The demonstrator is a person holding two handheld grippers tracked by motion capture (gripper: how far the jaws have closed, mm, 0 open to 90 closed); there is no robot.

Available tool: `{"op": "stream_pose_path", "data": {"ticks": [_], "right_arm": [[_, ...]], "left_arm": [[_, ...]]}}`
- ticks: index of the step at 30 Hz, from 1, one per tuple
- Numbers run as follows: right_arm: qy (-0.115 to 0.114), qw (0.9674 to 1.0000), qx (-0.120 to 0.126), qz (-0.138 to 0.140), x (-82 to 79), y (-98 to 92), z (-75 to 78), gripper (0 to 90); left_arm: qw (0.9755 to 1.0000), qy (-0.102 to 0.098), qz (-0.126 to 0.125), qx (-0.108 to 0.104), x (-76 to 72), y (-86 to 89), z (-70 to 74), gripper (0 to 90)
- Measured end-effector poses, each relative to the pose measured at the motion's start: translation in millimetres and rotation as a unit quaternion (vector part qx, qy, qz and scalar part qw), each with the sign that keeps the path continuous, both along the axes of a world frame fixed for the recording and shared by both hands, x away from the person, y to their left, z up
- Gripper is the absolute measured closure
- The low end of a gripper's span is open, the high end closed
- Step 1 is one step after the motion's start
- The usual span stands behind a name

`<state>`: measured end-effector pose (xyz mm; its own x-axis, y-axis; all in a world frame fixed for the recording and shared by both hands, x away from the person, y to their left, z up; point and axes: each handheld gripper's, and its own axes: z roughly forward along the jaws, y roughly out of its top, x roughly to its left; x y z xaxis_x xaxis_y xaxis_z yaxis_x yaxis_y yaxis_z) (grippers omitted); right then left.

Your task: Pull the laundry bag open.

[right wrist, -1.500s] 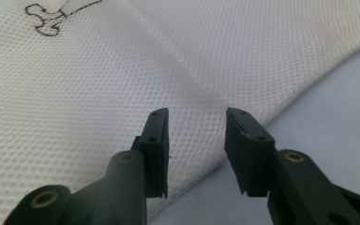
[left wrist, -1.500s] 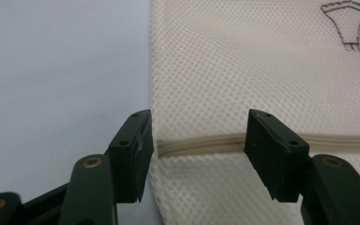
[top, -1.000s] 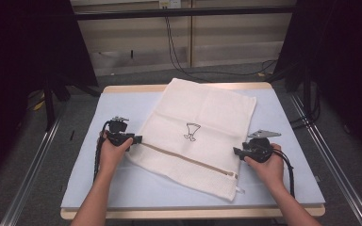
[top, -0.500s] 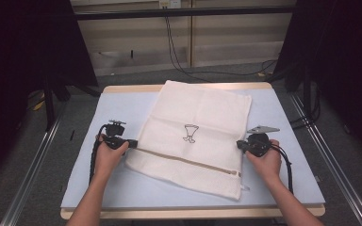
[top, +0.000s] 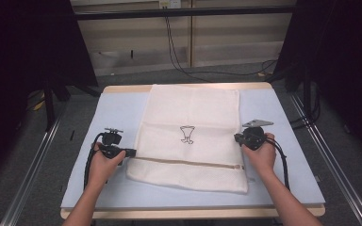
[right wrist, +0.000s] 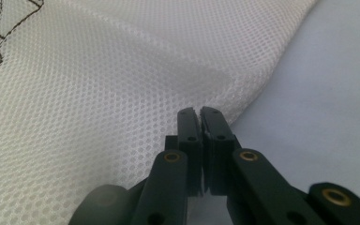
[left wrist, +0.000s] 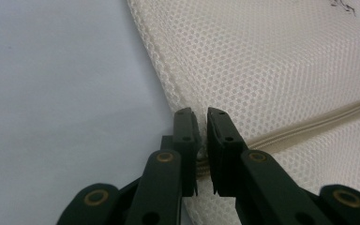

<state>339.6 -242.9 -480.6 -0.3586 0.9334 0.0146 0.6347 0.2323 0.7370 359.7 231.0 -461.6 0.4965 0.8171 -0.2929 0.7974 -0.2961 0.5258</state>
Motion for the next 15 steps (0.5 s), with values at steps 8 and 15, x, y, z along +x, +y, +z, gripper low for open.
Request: {"op": "stream_pose_path", "data": {"ticks": [8, 15], "right_arm": [[0.003, 0.9999, 0.007, -0.009, 5.2, -6.0, -1.1, 86.7], [-0.003, 0.9997, 0.014, -0.019, -1.3, -7.9, 3.4, 76.8]], "left_arm": [[0.9998, -0.011, -0.01, 0.013, -4.5, -7.6, 9.2, 80.4], [0.9982, -0.049, 0.03, -0.018, 19.5, -5.3, 7.9, 57.9]]}}
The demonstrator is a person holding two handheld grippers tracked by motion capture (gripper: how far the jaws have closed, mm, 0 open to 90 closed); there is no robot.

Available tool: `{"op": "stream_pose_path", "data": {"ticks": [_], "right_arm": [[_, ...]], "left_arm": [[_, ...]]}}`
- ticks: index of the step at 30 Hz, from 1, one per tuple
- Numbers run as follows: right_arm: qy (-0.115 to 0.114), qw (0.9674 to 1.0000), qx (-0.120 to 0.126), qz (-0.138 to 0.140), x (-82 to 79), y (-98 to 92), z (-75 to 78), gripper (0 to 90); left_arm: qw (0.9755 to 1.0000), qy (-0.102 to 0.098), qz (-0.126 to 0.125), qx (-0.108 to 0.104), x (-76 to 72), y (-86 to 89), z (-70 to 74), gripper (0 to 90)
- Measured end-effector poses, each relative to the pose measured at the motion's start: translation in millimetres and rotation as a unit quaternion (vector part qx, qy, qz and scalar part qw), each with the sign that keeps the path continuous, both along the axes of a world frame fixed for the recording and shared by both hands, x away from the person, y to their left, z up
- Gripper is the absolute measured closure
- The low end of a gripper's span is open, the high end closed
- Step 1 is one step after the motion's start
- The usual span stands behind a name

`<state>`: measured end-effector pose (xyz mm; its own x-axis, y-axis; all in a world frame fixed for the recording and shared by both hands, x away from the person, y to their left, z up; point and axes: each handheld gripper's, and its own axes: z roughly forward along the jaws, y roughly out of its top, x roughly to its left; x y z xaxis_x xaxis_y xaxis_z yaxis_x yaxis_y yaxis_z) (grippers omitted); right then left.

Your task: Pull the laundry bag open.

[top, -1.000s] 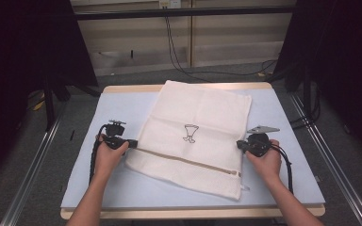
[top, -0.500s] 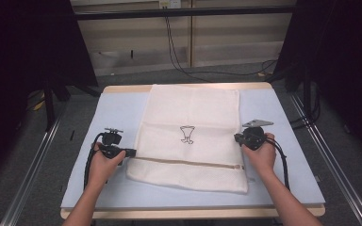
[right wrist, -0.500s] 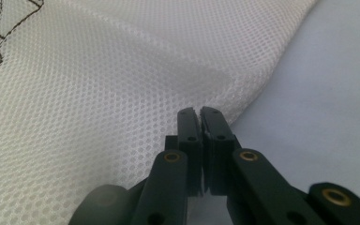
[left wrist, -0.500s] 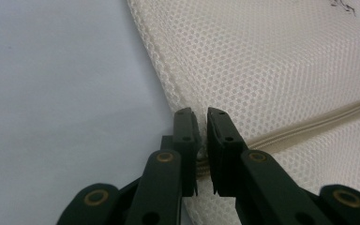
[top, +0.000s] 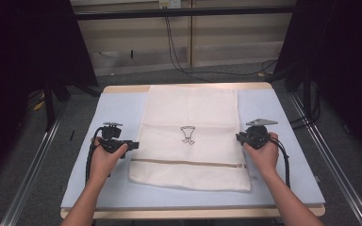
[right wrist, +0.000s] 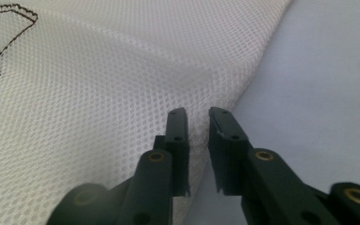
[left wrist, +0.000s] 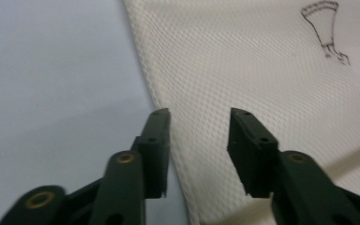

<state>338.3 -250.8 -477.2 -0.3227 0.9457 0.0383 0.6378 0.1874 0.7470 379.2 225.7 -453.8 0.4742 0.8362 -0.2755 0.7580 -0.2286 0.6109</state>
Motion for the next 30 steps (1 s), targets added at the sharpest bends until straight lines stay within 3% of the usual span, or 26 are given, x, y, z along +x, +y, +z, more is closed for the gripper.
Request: {"op": "stream_pose_path", "data": {"ticks": [5, 7, 9, 10, 11, 12, 13, 17, 22, 27, 28, 30], "right_arm": [[0.004, 0.9998, 0.017, 0.003, -12.3, 1.4, 1.7, 65.1], [0.007, 0.9998, 0.019, 0.009, -18.7, 2.5, 1.1, 63.3], [0.016, 0.9996, 0.019, 0.012, -23.7, 3.5, -0.3, 62.0], [0.021, 0.9995, 0.022, 0.014, -24.8, 3.8, -1.2, 62.1], [0.024, 0.9994, 0.022, 0.015, -25.5, 4.4, -2.3, 62.3], [0.023, 0.9993, 0.026, 0.016, -25.9, 5.1, -3.1, 62.8], [0.021, 0.9993, 0.026, 0.016, -25.8, 5.2, -3.4, 64.0], [0.022, 0.9995, 0.018, 0.013, -24.3, 4.7, -5.6, 71.8], [0.022, 0.9996, 0.017, 0.009, -22.9, 3.3, -6.4, 82.9], [0.022, 0.9995, 0.021, 0.009, -20.9, 2.0, -6.7, 88.3], [0.022, 0.9995, 0.023, 0.007, -20.6, 1.9, -6.6, 88.8], [0.019, 0.9995, 0.024, 0.005, -20.4, 2.1, -6.2, 89.8]], "left_arm": [[0.9997, 0.007, 0.02, 0.014, 21.7, -2.4, -15.5, 53.1], [0.9996, 0.008, 0.028, 0.007, 26.0, -2.8, -18.5, 53.3], [0.9994, 0.005, 0.035, 0.002, 28.2, -4.7, -19.1, 55.1], [0.9994, 0.004, 0.032, 0.012, 28.8, -4.5, -18.5, 57.1], [0.9993, 0.012, 0.036, 0.001, 28.7, -6.4, -18.4, 61.3], [0.9992, 0.023, 0.031, -0.012, 28.9, -7.1, -18.2, 63.5], [0.9994, 0.029, 0.02, -0.008, 28.8, -7.5, -18.0, 64.3], [0.9994, 0.014, 0.019, 0.023, 26.7, -12.4, -17.6, 72.1], [0.9993, 0.032, 0.015, 0.013, 26.3, -13.3, -17.6, 83.8], [0.9992, 0.035, 0.017, 0.007, 25.1, -13.0, -15.9, 86.4], [0.9992, 0.032, 0.022, -0.002, 24.2, -13.5, -15.4, 86.5], [0.9993, 0.035, 0.012, -0.001, 23.0, -11.0, -13.1, 86.6]]}}
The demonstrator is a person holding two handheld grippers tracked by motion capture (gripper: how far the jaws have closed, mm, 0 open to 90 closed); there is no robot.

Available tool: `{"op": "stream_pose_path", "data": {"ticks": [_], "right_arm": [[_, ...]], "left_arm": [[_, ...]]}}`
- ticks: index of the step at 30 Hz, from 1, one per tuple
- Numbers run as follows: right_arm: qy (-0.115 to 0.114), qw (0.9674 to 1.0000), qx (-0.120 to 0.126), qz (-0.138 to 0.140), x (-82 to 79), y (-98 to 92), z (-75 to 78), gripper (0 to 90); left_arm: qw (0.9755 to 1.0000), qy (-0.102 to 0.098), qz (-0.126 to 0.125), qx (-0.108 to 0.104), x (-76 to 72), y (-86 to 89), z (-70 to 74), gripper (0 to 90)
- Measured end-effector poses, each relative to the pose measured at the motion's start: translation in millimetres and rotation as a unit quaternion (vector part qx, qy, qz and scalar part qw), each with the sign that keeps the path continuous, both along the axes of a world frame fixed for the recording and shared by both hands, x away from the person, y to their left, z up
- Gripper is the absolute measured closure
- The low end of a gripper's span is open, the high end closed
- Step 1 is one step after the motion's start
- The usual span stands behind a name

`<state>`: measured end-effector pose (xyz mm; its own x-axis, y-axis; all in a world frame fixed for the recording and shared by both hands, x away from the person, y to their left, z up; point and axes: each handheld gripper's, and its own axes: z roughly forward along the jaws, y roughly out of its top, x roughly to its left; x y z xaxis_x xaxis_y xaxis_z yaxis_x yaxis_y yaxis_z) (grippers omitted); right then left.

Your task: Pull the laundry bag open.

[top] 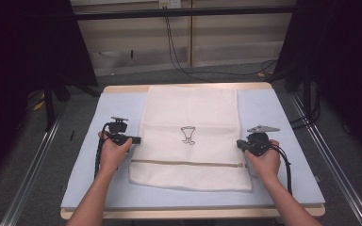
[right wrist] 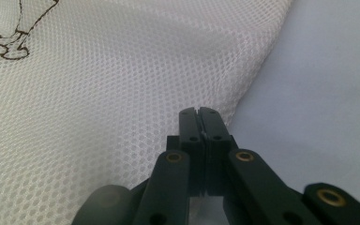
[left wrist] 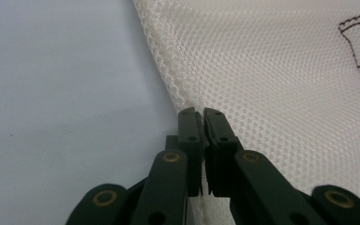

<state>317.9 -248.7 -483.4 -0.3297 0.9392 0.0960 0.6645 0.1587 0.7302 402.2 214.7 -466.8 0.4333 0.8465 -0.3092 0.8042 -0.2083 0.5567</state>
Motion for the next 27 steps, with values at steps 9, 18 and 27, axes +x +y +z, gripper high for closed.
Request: {"op": "stream_pose_path", "data": {"ticks": [9, 18, 27], "right_arm": [[-0.003, 1.0, 0.001, 0.005, 2.9, 4.0, 1.3, 90.0], [-0.001, 0.9996, 0.004, 0.029, 2.2, 19.6, 2.5, 90.0], [0.002, 0.999, 0.009, 0.043, -5.4, 21.2, 3.7, 90.0]], "left_arm": [[0.9999, 0.002, -0.003, -0.012, -18.5, 15.0, 7.2, 86.7], [0.9997, 0.006, 0.009, -0.023, -31.7, 39.2, 7.9, 86.7], [0.9999, 0.007, 0.006, -0.011, -44.0, 43.4, 6.9, 86.6]]}}
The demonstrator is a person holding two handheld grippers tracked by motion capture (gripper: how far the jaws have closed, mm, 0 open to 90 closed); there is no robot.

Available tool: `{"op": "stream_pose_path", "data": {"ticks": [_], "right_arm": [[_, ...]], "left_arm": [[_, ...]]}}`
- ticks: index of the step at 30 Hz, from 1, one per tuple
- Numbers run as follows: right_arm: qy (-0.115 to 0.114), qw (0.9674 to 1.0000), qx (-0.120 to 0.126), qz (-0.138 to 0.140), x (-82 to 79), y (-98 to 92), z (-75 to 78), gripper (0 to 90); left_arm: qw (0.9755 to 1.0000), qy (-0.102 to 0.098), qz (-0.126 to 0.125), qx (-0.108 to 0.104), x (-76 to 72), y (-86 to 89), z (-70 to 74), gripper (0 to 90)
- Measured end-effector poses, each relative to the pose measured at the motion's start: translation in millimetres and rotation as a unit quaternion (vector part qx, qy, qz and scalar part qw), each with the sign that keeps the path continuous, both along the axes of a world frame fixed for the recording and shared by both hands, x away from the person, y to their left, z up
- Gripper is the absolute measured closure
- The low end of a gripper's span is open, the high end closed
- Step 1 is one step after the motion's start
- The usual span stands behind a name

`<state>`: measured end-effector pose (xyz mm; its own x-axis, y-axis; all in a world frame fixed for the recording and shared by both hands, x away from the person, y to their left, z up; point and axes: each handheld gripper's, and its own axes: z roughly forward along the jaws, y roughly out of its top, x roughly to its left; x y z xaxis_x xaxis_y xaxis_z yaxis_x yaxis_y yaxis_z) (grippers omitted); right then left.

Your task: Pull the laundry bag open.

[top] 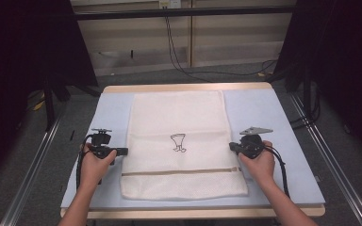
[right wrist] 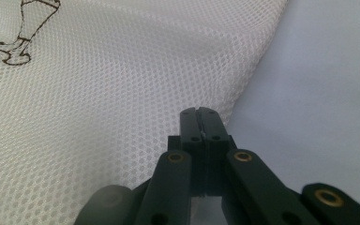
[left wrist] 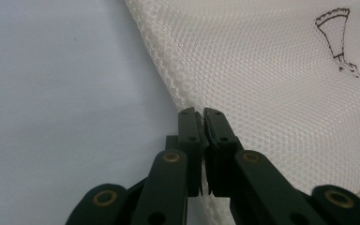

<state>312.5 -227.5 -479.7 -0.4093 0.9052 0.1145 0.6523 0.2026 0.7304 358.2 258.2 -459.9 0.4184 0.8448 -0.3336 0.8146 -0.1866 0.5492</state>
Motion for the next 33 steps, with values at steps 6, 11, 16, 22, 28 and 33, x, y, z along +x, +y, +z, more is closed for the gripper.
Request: {"op": "stream_pose_path", "data": {"ticks": [6, 11, 16, 22, 28, 33], "right_arm": [[0.005, 0.9999, 0.001, 0.012, -4.8, 1.8, 0.7, 90.0], [0.006, 0.9998, 0.002, 0.017, -5.4, 3.5, -0.7, 90.0], [0.004, 0.9997, 0.0, 0.024, -7.6, 6.1, -0.3, 90.0], [0.005, 0.9995, 0.001, 0.033, -12.3, 7.0, 0.4, 88.9], [-0.034, 0.9986, 0.001, 0.04, -16.7, -0.3, 4.1, 68.5], [-0.048, 0.9973, 0.002, 0.056, -25.2, -13.6, 8.9, 74.3]], "left_arm": [[1.0, 0.005, 0.004, 0.004, 0.3, 3.2, -1.2, 86.6], [0.9999, 0.004, 0.011, -0.002, -0.6, 7.3, -1.2, 86.6], [0.9999, 0.006, 0.01, 0.007, -2.0, 8.2, 0.1, 86.7], [0.9997, -0.004, 0.017, 0.014, -2.0, 8.2, 0.7, 82.6], [0.9988, -0.036, 0.033, 0.006, -4.9, 2.3, 18.3, 65.3], [0.9992, -0.038, 0.007, -0.013, -8.7, -16.2, 26.8, 60.8]]}}
